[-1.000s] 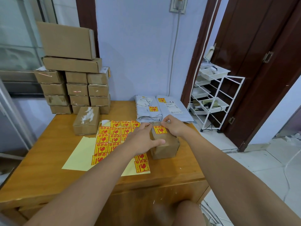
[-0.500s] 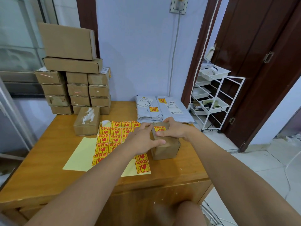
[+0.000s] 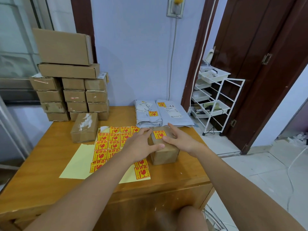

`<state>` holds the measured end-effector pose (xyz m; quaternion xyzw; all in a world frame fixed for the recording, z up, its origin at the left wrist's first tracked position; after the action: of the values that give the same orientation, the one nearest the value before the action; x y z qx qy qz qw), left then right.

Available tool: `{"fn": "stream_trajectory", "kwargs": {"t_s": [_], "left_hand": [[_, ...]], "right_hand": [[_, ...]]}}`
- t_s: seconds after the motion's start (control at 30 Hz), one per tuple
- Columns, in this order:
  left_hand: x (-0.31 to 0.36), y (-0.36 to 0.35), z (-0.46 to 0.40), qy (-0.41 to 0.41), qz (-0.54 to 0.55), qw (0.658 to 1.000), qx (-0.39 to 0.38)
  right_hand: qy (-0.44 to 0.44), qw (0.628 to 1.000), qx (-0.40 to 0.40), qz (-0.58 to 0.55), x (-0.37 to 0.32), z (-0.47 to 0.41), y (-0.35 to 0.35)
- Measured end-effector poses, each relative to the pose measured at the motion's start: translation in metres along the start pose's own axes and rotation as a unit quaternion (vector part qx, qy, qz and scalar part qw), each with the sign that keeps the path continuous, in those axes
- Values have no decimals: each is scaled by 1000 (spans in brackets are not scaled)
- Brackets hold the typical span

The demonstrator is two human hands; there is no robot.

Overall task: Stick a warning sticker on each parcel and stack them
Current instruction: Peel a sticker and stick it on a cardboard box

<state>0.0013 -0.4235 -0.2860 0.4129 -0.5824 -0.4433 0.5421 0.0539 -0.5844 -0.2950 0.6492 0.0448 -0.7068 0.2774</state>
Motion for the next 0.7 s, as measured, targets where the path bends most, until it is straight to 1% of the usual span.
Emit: {"fn": "stream_trajectory", "kwargs": {"t_s": [0.07, 0.1, 0.17, 0.2, 0.23, 0.27, 0.37, 0.43, 0.5, 0.57, 0.7], "left_hand": [[1, 2, 5, -10, 2, 999, 32], [1, 2, 8, -18, 21, 999, 47], [-1, 3, 14, -20, 117, 991, 70], [-4, 4, 17, -9, 171, 982, 78], [-9, 5, 19, 3, 202, 976, 86], [-14, 6, 21, 11, 200, 976, 91], [-27, 3, 28, -7, 54, 995, 83], [-34, 0, 33, -20, -19, 997, 74], [-39, -2, 36, -24, -47, 996, 66], [-40, -2, 37, -28, -52, 996, 60], [-34, 1, 35, -23, -70, 996, 52]], "right_hand": [[30, 998, 61, 1, -7, 17, 3], [38, 996, 85, 1, -8, 25, 3], [47, 992, 112, 24, -11, 38, 0], [51, 990, 119, 59, -13, 42, -3], [50, 985, 125, 105, -15, 44, -6], [42, 979, 129, 153, -17, 45, -10], [-1, 953, 141, 268, -24, 40, -21], [-14, 932, 137, 334, -27, 32, -30], [-8, 922, 134, 364, -29, 25, -36], [0, 921, 148, 360, -31, 22, -29], [8, 920, 200, 338, -33, 22, 25]]}}
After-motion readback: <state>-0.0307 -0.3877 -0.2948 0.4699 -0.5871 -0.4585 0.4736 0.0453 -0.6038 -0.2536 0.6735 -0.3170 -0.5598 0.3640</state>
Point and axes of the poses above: each hand's wrist, its own z-axis away from the middle knuckle, its own y-axis out of the back of the hand, x = y × z, the point moved 9 cm from there along -z, towards the middle knuckle, and after that the axes turned 12 degrees about -z, right-handed, at the moved point
